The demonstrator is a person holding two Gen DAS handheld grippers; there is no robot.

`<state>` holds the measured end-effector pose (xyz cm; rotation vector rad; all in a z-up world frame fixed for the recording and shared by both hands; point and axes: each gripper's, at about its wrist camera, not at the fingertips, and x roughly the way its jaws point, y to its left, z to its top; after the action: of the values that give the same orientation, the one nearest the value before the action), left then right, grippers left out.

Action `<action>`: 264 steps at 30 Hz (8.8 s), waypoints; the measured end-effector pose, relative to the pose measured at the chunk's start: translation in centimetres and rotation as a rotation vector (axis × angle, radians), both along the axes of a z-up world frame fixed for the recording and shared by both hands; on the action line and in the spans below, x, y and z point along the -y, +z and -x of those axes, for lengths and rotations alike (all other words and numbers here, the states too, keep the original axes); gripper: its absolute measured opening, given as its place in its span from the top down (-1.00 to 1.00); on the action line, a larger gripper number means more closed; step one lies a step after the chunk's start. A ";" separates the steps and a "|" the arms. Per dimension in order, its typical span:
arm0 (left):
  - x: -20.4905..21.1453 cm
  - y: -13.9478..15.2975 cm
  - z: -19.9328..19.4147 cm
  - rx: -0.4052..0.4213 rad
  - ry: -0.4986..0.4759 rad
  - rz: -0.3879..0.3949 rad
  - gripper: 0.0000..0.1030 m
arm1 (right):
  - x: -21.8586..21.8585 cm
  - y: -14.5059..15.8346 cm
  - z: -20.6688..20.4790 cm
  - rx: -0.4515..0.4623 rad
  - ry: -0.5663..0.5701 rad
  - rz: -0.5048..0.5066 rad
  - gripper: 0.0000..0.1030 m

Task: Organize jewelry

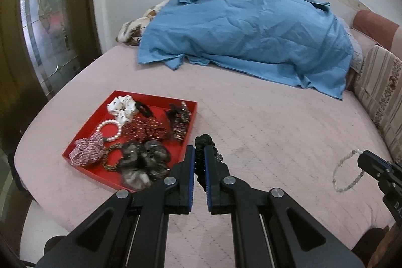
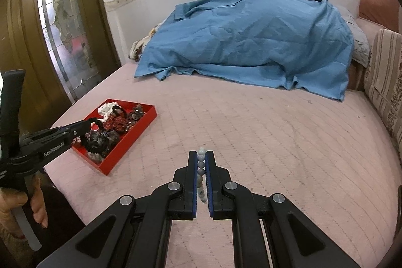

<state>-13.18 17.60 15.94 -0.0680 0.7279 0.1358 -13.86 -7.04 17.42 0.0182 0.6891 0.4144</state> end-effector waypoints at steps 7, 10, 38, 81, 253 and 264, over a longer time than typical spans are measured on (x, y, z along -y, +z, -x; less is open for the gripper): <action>-2.0 -0.5 -0.2 -0.005 0.034 0.022 0.86 | -2.2 0.3 0.0 -0.008 0.043 0.010 0.87; -3.1 -0.9 -0.3 -0.009 0.047 0.041 0.86 | -3.6 0.4 -0.2 -0.014 0.068 0.016 0.87; -16.7 -4.8 -0.2 -0.010 0.228 0.290 0.86 | -19.7 -0.8 -2.6 -0.075 0.346 0.107 0.87; -24.8 -8.8 -10.0 -0.066 0.220 0.392 0.86 | -34.6 -5.2 -19.4 -0.133 0.302 0.247 0.87; -3.1 -4.1 1.3 -0.120 0.194 -0.047 -1.00 | -6.6 -4.9 0.3 -0.024 -0.014 0.102 -0.59; -3.8 -4.6 1.5 -0.132 0.210 -0.032 -1.00 | -7.0 -5.1 0.5 -0.013 0.006 0.116 -0.59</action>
<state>-14.70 21.43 11.39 -0.1054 0.8493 0.3550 -14.38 -0.03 12.35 -0.0909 0.7256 0.3800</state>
